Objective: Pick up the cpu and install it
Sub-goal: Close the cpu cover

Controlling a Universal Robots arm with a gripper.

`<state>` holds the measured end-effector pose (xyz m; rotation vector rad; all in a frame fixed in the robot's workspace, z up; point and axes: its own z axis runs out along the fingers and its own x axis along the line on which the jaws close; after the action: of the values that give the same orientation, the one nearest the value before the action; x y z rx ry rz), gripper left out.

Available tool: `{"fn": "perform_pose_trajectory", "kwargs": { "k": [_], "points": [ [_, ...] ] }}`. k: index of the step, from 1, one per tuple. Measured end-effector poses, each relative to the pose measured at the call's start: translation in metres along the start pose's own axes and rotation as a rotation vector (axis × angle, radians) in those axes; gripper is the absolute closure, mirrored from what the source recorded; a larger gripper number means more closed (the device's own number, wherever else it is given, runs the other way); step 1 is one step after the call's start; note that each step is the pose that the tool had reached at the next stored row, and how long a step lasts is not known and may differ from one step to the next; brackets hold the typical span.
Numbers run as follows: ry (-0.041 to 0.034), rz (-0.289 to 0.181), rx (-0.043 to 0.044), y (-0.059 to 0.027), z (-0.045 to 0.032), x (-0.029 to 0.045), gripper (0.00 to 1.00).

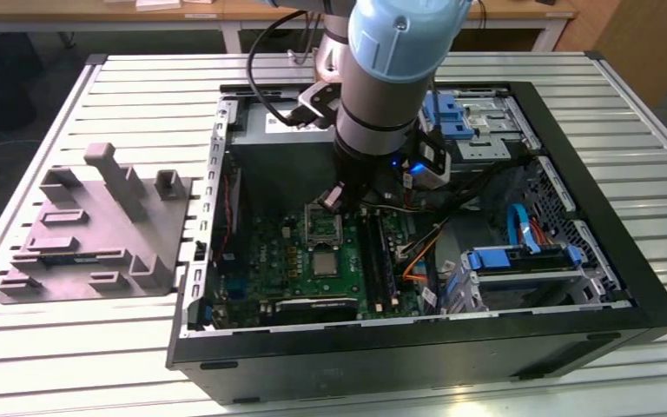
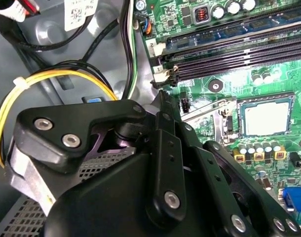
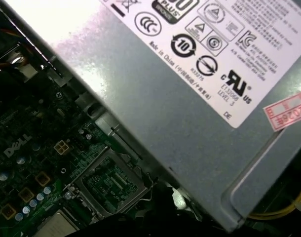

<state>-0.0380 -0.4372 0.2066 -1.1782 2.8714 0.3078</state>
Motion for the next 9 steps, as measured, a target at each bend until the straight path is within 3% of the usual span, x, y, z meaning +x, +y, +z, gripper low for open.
{"fn": "perform_pose_trajectory", "kwargs": {
  "k": [5, 9],
  "points": [
    [0.0077, -0.036, -0.0036, 0.0001, 0.0001, 0.0001, 0.89],
    [0.0169, -0.044, 0.0, 0.0002, -0.0004, 0.0, 0.89]
  ]
}}
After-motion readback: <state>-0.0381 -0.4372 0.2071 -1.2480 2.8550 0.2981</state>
